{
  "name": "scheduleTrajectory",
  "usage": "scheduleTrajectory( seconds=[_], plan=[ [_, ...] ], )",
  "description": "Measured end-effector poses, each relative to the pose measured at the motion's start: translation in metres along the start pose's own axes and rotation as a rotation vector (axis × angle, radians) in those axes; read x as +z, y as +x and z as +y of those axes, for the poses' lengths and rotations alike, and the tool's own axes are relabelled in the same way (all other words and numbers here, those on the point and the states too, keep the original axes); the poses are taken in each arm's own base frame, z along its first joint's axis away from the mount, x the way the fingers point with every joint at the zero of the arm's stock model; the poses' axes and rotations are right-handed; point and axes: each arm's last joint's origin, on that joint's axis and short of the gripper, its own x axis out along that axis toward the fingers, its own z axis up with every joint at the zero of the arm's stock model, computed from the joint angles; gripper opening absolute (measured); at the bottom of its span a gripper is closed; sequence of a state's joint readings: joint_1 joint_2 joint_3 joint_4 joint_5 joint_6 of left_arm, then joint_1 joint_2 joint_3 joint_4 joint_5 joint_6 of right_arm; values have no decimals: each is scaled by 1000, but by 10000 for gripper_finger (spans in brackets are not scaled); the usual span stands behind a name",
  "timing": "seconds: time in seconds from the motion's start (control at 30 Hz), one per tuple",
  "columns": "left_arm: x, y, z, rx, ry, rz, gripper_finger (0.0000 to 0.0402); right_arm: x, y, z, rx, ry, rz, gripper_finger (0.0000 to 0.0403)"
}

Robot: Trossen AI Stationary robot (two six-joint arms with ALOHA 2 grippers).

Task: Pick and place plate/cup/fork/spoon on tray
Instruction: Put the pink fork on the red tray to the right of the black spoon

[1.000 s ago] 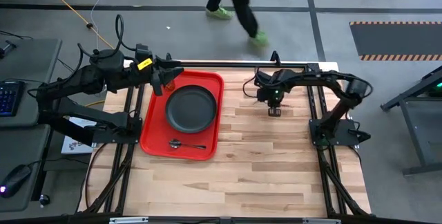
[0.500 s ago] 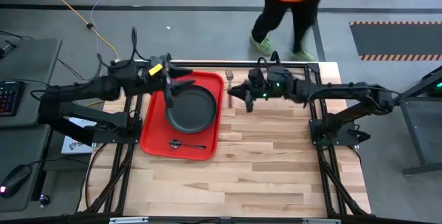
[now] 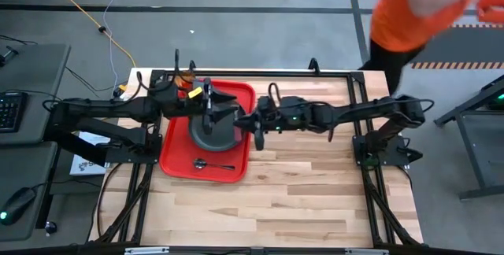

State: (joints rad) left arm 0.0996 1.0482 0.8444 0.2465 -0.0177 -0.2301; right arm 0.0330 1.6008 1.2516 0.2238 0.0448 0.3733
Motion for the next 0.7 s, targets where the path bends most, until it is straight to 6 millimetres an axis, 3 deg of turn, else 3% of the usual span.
scheduleTrajectory(
  seconds=[0.27, 0.4, 0.53, 0.7],
  plan=[
    [1, -1, -3, -65, -46, 3, 175, 7, 11, 9, -7, -66, 52, 7],
    [6, -6, -4, -73, -48, -17, 119, 6, 11, 7, -16, -69, 67, 7],
    [13, -15, -5, -73, 0, -42, 30, 7, 11, 5, -17, -64, 72, 11],
    [14, -20, -5, -48, 16, -34, 14, 8, 11, 4, -19, -26, 69, 17]
  ],
)
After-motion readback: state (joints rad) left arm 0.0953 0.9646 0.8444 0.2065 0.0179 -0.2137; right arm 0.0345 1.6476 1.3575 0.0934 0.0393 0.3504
